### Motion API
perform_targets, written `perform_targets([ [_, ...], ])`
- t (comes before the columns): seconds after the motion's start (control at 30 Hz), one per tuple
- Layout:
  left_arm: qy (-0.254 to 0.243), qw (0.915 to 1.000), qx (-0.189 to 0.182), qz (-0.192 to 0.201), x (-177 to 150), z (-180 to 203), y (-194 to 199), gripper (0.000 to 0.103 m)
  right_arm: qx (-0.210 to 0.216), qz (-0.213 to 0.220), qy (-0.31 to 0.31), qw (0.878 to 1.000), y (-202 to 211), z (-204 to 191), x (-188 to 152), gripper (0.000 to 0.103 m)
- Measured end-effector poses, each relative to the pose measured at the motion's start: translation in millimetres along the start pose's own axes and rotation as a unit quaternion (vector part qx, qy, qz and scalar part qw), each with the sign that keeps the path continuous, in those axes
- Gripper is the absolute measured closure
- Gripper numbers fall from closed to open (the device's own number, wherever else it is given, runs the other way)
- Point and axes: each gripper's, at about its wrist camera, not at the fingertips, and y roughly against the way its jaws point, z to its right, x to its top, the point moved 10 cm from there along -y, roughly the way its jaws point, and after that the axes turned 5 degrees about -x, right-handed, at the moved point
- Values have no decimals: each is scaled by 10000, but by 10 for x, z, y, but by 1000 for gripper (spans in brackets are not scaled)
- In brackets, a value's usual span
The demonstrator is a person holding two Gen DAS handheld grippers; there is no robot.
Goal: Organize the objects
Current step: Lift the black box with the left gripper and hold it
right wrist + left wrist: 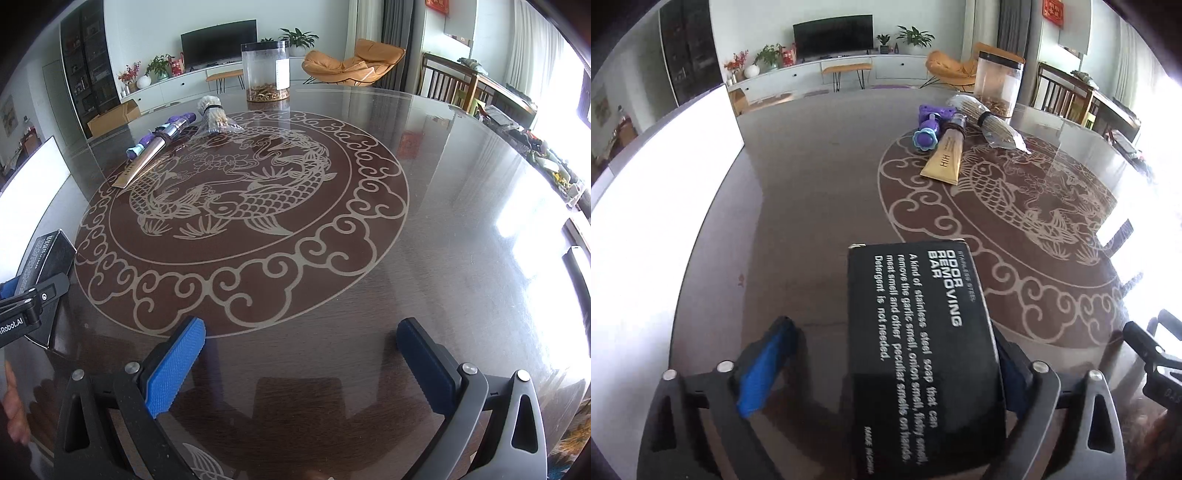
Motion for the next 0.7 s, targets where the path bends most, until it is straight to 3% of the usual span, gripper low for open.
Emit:
perform_targets([
  [0.6, -107, 9999, -91, 56, -3, -10, 3, 0, 3, -10, -4, 10000, -2, -1, 1, 0],
  [0.67, -103, 9999, -90, 60, -1, -13, 3, 0, 185, -178, -11, 9997, -28, -58, 67, 0],
  [0.7, -103, 9999, -90, 61, -5, -15, 5, 0, 651, -193, -65, 9977, -30, -186, 172, 0],
])
